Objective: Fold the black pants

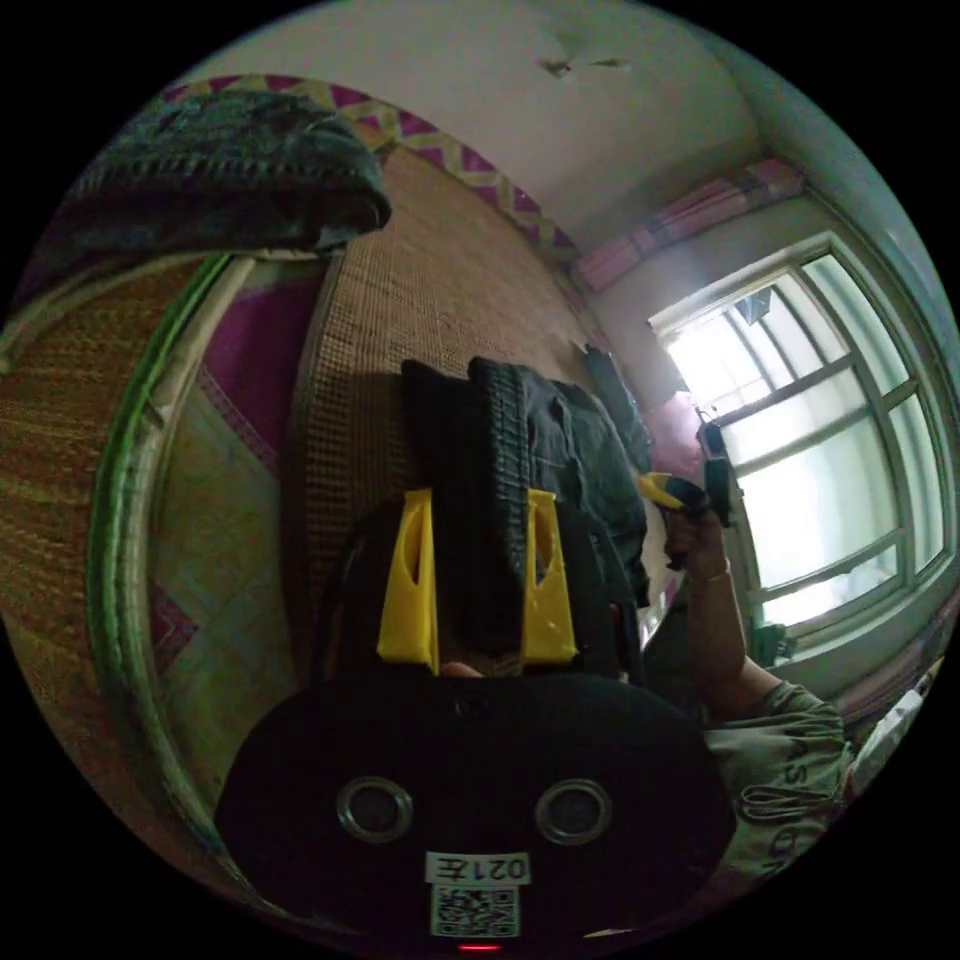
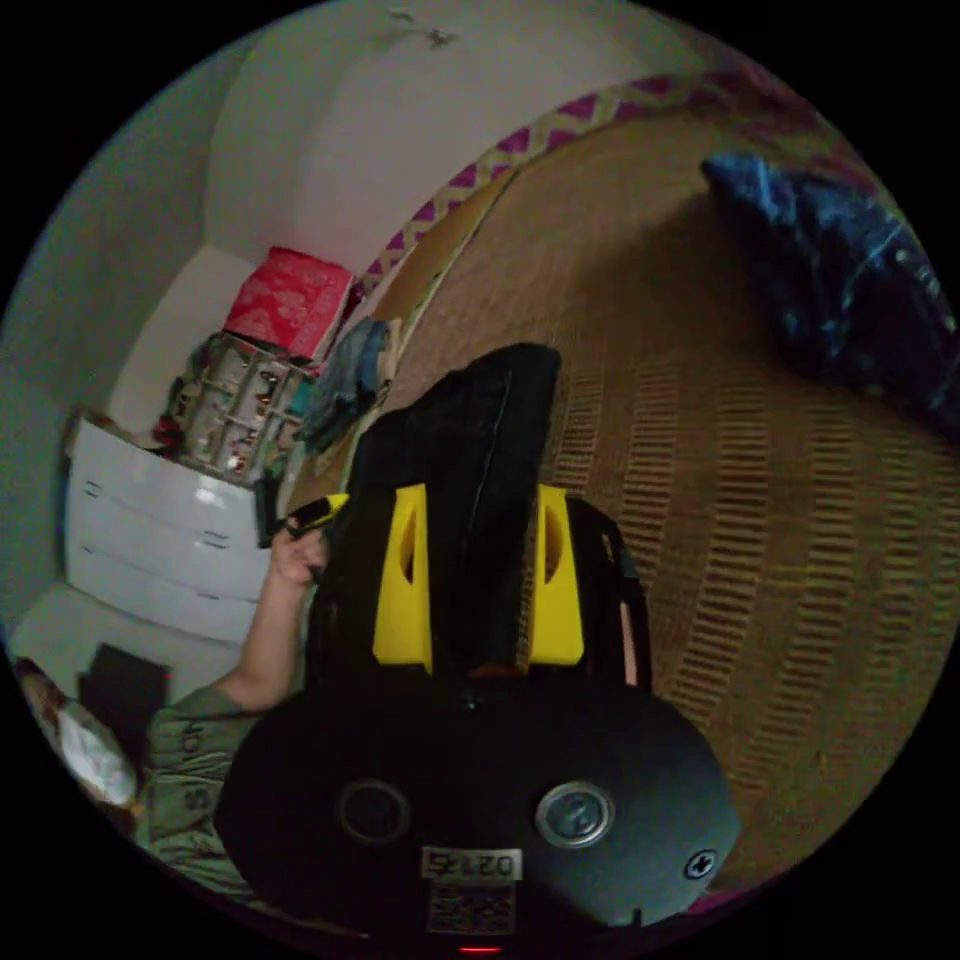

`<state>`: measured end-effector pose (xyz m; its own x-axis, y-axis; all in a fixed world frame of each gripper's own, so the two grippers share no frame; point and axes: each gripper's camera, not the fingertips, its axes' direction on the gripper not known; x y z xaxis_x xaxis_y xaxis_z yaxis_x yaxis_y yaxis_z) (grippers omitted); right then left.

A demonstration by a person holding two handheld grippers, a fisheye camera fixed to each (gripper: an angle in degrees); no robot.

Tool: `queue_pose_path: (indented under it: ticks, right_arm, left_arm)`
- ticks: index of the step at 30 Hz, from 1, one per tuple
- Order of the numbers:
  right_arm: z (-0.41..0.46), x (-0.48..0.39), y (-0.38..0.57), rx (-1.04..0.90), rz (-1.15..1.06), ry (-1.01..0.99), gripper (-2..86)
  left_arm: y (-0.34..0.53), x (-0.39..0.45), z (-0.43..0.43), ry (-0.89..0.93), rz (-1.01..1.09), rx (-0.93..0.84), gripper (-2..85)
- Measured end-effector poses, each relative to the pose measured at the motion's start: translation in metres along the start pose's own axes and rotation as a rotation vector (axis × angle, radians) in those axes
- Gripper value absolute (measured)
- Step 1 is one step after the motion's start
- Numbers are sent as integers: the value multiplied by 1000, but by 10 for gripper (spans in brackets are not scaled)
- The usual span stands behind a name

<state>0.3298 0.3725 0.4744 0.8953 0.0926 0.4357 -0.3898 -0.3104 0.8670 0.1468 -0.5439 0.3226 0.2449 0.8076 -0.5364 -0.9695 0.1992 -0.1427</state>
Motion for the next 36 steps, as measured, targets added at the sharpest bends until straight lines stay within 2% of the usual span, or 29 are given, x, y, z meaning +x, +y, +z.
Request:
queue_pose_path:
  ticks: [2, 4, 12, 18, 21, 24, 29, 33, 35, 36]
  right_arm:
    - [28, 45, -24, -121, 75, -166, 151]
    - [48, 63, -34, -207, 82, -133, 141]
    - [74, 96, -65, -237, -39, -146, 65]
    - [17, 86, -87, -170, -172, -186, 59]
    - [-53, 97, -111, -55, -200, -161, 60]
    - [-131, 120, -144, 61, -189, -91, 60]
    - [-228, 163, -220, 147, -95, 121, 65]
    - [-228, 205, -261, 148, 89, 302, 94]
    - [-200, 229, -268, 103, 216, 523, 112]
    - [-192, 231, -268, 88, 226, 570, 111]
  left_arm:
    - [-14, -7, 11, 14, 0, -43, 126]
    - [-22, -11, 16, 5, -3, -63, 118]
    - [-46, -3, 21, 52, 46, -90, 43]
    - [-85, 113, -3, 48, 325, -20, 37]
    - [-133, 178, 13, 81, 437, 5, 40]
    - [-193, 236, 54, 134, 474, 10, 42]
    - [-278, 308, 159, 185, 370, -4, 48]
    - [-294, 308, 221, 206, 241, -42, 42]
    - [-282, 294, 234, 215, 225, -51, 38]
    - [-277, 290, 234, 216, 234, -62, 35]
